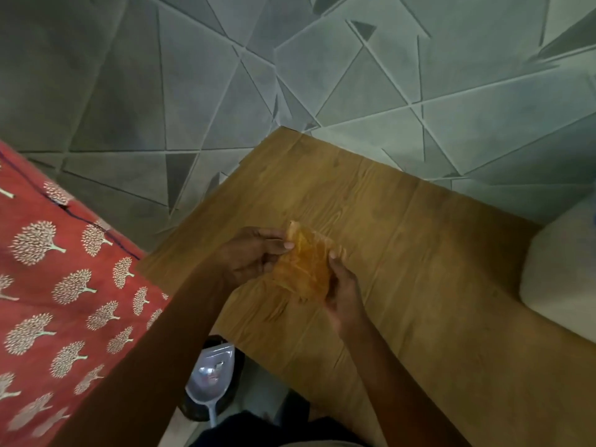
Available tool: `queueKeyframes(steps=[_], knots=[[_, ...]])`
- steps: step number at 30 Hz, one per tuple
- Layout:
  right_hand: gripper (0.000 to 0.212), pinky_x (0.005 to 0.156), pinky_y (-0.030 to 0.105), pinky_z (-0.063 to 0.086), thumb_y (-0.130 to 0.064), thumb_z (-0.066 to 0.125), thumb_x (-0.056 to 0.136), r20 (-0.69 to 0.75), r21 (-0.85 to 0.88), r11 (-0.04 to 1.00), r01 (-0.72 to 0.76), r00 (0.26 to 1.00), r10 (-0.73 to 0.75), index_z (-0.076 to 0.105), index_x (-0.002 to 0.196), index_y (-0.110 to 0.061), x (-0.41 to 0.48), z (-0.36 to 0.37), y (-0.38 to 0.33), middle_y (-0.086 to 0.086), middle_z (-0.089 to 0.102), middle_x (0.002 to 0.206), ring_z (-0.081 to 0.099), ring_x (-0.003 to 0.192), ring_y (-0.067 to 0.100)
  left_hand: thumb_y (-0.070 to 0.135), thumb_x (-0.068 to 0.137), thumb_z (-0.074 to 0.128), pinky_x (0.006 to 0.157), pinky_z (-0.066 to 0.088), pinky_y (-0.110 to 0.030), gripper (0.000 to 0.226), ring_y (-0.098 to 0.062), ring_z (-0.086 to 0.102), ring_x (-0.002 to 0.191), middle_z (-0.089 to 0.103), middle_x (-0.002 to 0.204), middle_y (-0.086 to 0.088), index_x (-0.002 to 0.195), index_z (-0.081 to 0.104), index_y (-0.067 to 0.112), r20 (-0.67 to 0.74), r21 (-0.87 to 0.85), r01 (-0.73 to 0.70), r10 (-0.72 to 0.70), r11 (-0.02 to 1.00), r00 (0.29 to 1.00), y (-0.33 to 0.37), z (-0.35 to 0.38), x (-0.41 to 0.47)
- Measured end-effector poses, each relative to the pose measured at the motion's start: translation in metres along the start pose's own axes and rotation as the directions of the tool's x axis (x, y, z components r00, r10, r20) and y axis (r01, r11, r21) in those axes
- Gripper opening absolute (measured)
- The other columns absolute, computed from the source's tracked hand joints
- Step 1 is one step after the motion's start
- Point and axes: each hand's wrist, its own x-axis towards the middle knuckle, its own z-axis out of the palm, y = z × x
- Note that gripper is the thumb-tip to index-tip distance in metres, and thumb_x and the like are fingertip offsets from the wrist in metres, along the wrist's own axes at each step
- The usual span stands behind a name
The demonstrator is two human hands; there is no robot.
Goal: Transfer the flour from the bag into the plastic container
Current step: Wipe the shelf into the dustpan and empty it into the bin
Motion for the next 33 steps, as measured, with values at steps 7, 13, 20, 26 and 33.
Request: queueKeyframes(steps=[7,13,20,26,33], knots=[[0.028,0.088,0.054,0.057,-0.008,0.065,0.092,-0.169,-0.167,0.984,-0.056,0.985,0.027,0.07,0.119,-0.011,0.028,-0.014,0.003,0.012,0.074,0.116,0.07,0.11,0.032,-0.002,0.084,0.076,0.057,0.058,-0.023,0.014,-0.015,0.069,0.068,0.071,0.083,-0.011,0.097,0.072,0.002,-0.172,0.21,-0.056,0.094,0.976,0.981,-0.008,-0.002,0.055],[0.026,0.078,0.047,0.062,-0.003,0.071,0.088,-0.288,-0.404,0.911,-0.08,0.957,-0.044,0.073,0.111,-0.016,0.052,-0.005,0.016,0.004,0.078,0.102,0.074,0.098,0.025,0.004,0.083,0.079,0.077,0.056,-0.029,0.024,-0.022,0.069,0.091,0.072,0.098,-0.011,0.105,0.072,0.006,-0.211,0.426,-0.009,0.109,0.905,0.971,-0.019,-0.022,0.111],[0.016,0.052,0.014,0.048,-0.028,0.082,0.075,-0.384,-0.854,0.482,-0.196,0.862,-0.33,0.071,0.083,-0.019,0.059,0.002,0.019,-0.007,0.07,0.075,0.066,0.065,0.005,0.013,0.086,0.071,0.086,0.046,-0.022,0.022,-0.015,0.064,0.102,0.07,0.109,-0.001,0.108,0.07,0.014,-0.163,0.718,-0.196,0.435,0.668,0.885,-0.041,-0.017,0.118],[0.032,0.078,0.018,0.039,-0.023,0.073,0.083,-0.01,-0.988,0.134,0.073,0.844,-0.536,0.061,0.112,-0.017,0.052,0.0,0.027,0.0,0.049,0.107,0.049,0.098,0.017,0.017,0.086,0.061,0.108,0.045,-0.036,0.042,-0.022,0.052,0.127,0.054,0.138,-0.006,0.128,0.061,0.014,0.282,0.806,-0.497,0.529,0.321,0.8,-0.074,-0.018,0.103],[0.024,0.087,0.035,0.056,-0.019,0.078,0.081,0.051,-0.978,0.154,0.14,0.878,-0.476,0.073,0.104,-0.016,0.051,-0.008,0.019,0.001,0.06,0.105,0.065,0.091,0.017,0.017,0.094,0.063,0.1,0.046,-0.017,0.037,-0.015,0.062,0.117,0.067,0.128,-0.003,0.13,0.064,0.012,0.151,0.711,-0.498,0.584,0.496,0.797,-0.074,-0.01,0.08]])
